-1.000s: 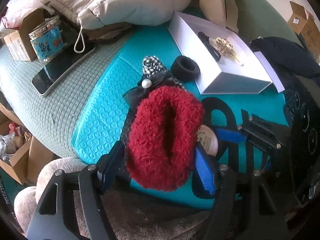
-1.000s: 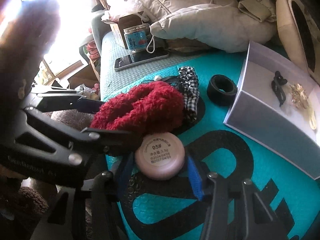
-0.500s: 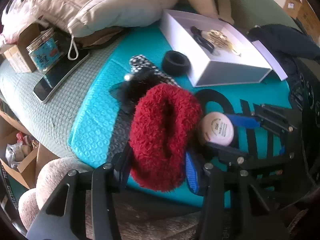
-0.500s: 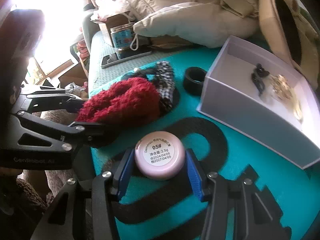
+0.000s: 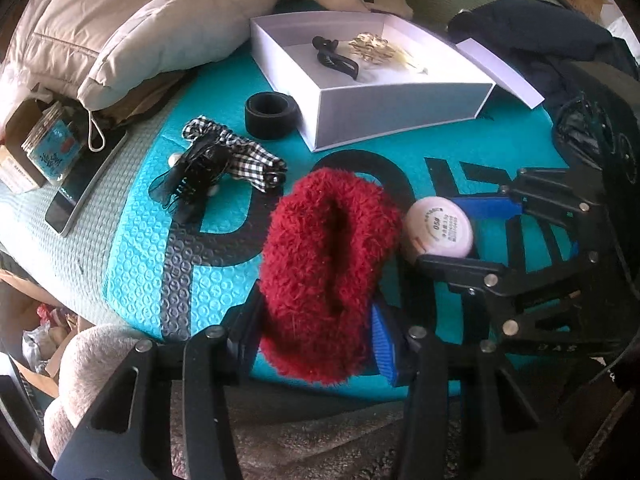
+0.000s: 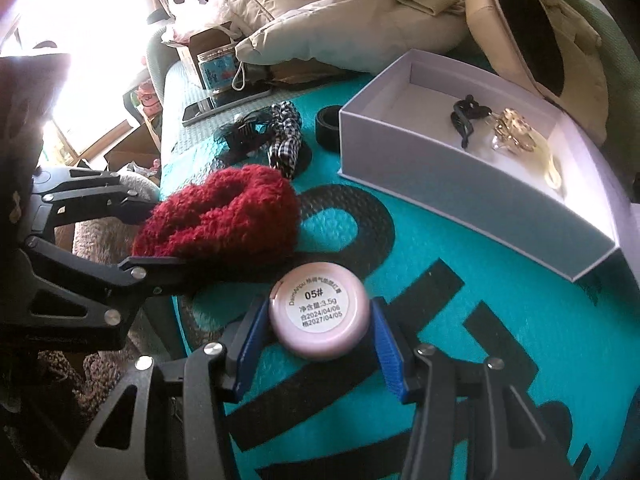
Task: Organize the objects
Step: 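Grasp the red fuzzy scrunchie with the left tool while the right tool grasps the pink round compact, then lift the red scrunchie and pink compact and carry them toward the white box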
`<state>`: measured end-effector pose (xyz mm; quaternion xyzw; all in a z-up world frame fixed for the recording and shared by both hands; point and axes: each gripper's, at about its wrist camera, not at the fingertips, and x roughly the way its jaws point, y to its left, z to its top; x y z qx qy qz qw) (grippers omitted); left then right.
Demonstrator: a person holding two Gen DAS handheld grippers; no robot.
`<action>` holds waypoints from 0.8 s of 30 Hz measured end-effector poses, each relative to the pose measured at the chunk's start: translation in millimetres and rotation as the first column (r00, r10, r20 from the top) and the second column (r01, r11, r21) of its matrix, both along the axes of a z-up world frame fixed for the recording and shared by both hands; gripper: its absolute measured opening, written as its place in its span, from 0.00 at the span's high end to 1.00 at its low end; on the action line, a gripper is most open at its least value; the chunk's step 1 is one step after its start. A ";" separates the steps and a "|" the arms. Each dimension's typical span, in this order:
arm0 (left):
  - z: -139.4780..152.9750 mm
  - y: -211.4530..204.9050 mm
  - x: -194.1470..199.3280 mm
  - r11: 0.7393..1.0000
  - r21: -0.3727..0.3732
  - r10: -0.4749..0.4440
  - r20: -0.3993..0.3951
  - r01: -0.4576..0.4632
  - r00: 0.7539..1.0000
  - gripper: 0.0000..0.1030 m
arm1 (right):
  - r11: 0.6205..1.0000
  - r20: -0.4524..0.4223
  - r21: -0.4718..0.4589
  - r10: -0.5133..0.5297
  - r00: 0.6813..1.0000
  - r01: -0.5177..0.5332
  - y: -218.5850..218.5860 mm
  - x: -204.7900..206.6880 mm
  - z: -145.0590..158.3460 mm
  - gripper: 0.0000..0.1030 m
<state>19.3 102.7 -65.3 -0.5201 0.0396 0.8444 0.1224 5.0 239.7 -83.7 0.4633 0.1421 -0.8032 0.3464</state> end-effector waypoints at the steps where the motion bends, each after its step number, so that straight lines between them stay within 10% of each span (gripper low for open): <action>1: -0.8 0.3 -0.7 1.000 0.002 0.002 0.000 -0.002 1.000 0.55 | 1.000 -0.002 0.001 -0.004 1.000 0.004 1.0 0.3 -0.4 0.50; 17: -17.3 6.3 -22.3 1.000 -0.016 0.006 -0.013 -0.006 1.000 0.44 | 1.000 -0.035 -0.004 -0.015 0.999 0.015 0.0 -4.4 -7.6 0.47; 24: -16.2 6.4 -26.5 1.000 -0.023 -0.008 -0.005 0.008 1.000 0.62 | 1.000 -0.048 0.011 -0.012 0.999 0.012 -4.1 -5.8 -6.0 0.50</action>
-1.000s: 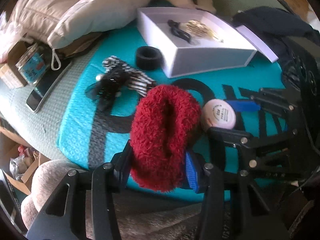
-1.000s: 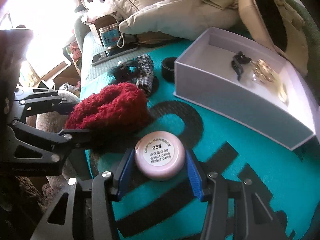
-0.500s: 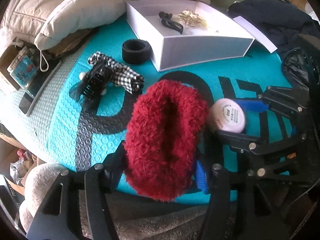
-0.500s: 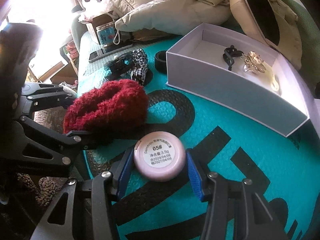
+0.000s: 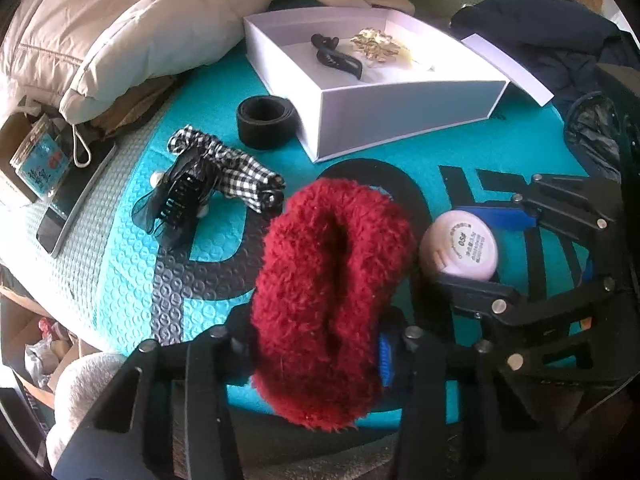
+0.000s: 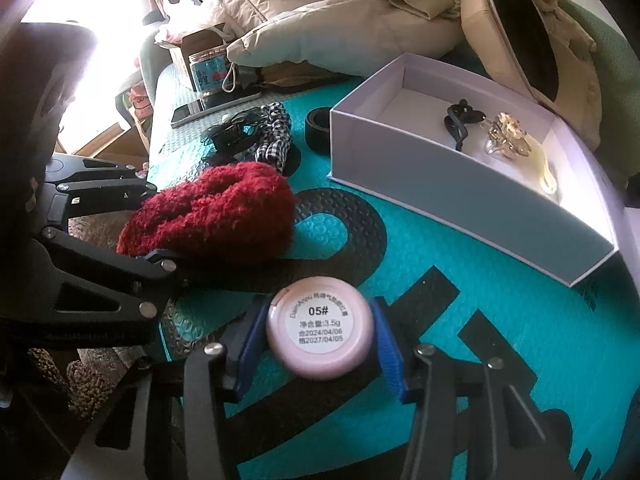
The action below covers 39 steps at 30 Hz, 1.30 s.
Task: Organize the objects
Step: 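Lift the red scrunchie and pink compact and carry them toward the white box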
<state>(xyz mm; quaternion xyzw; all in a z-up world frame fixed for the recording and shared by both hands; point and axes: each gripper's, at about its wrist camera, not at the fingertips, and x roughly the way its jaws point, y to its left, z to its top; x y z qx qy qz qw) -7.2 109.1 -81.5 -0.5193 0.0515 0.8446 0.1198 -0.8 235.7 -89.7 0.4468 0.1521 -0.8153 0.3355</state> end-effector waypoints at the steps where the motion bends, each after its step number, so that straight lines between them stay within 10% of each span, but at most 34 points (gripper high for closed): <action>1: 1.4 -0.8 -0.3 1.000 0.006 -0.001 0.007 0.001 1.000 0.63 | 1.000 0.003 0.000 -0.001 1.000 0.001 -0.3 -0.5 0.7 0.50; 39: 114.3 34.3 -15.6 0.999 -0.039 0.030 -0.119 -0.035 0.992 0.63 | 0.997 -0.149 -0.045 -0.071 0.986 0.065 33.9 -4.4 89.0 0.50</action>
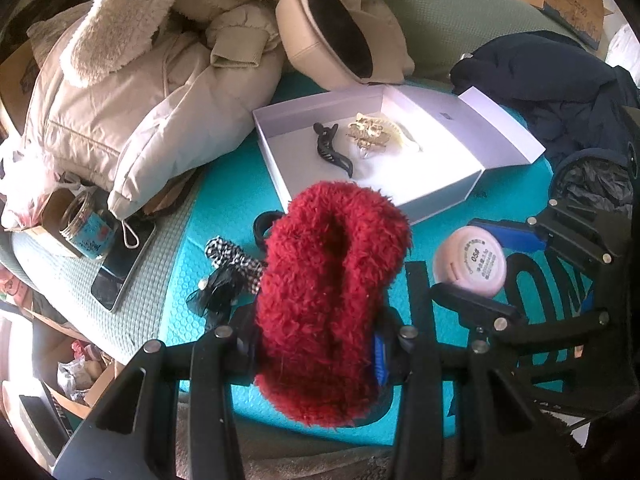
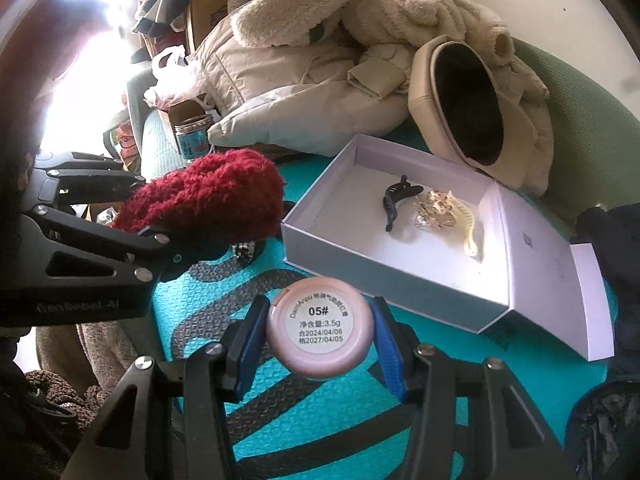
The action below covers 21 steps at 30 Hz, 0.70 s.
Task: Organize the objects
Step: 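Lift the red scrunchie and pink compact and carry them toward the white box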
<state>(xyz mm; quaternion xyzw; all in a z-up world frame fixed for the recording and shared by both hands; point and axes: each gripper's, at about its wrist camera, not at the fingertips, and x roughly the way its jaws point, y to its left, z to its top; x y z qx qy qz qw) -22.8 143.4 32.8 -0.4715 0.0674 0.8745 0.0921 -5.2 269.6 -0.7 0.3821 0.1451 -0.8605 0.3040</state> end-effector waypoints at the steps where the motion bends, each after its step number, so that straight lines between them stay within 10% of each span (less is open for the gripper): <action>1: -0.2 1.3 -1.6 1.000 0.000 -0.003 0.001 0.003 1.000 0.63 | 1.000 -0.001 -0.001 -0.004 1.000 0.004 1.5 -0.9 0.3 0.50; 21: 0.8 3.9 -88.7 1.000 0.013 0.018 0.020 -0.018 1.000 0.63 | 0.999 0.010 -0.046 -0.006 1.000 0.006 3.0 -74.2 2.5 0.50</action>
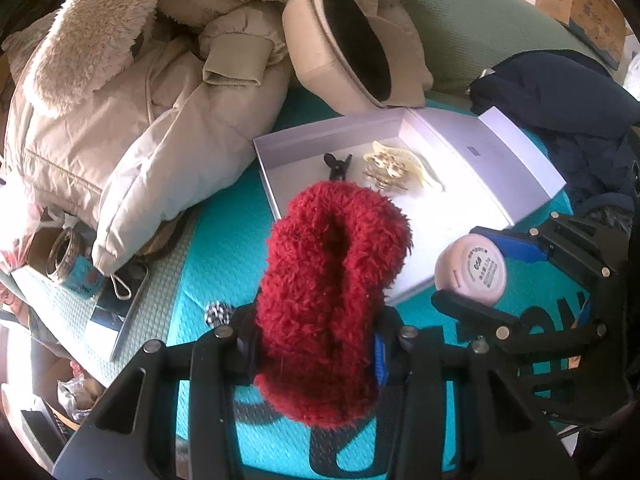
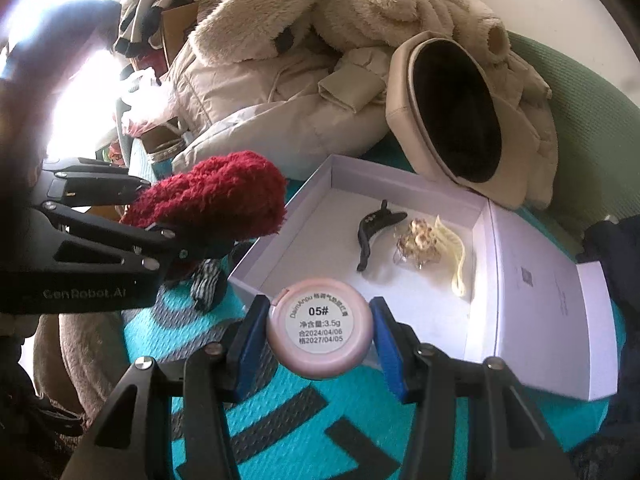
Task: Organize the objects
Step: 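Lift the red scrunchie and pink compact and carry them toward the white box, then lower the scrunchie and compact into the white box and open both tools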
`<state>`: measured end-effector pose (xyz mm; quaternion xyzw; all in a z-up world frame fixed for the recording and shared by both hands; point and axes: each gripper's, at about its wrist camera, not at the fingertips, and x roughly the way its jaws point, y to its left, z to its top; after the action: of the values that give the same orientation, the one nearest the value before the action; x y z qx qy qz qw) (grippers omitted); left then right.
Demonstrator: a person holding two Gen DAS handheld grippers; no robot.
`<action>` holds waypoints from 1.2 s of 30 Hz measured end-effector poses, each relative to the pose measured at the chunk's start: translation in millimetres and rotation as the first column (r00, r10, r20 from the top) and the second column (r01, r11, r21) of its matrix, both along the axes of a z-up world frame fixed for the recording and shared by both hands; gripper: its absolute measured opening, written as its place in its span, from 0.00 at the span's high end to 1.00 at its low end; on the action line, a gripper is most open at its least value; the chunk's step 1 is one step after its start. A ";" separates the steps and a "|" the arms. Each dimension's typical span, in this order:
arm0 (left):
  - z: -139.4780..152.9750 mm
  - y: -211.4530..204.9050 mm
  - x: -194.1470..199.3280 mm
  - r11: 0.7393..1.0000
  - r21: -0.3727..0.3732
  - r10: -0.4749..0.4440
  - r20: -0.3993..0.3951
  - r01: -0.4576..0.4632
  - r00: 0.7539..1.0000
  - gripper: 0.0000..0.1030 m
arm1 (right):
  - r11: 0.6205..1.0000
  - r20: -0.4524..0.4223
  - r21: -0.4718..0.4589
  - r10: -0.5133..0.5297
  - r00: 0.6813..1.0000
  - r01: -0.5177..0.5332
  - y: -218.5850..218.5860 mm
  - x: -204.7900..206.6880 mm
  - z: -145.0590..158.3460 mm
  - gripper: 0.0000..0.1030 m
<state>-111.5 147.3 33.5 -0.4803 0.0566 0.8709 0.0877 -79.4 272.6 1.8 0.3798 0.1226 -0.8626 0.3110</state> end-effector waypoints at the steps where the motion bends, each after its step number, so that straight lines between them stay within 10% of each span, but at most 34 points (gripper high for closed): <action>1: -0.3 -0.1 -4.7 1.000 0.001 -0.001 0.002 0.001 1.000 0.63 | 1.000 -0.001 -0.001 -0.001 1.000 0.001 -0.5 -4.4 -0.4 0.50; 36: -57.0 23.2 -140.3 0.997 -0.012 -0.077 0.035 0.078 0.996 0.63 | 0.987 0.011 0.057 -0.154 0.988 0.153 -3.1 -131.1 -42.2 0.50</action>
<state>-251.8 170.5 -23.5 -0.4935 0.0793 0.8579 0.1193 -210.6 269.4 -40.4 0.4033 0.1148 -0.8772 0.2339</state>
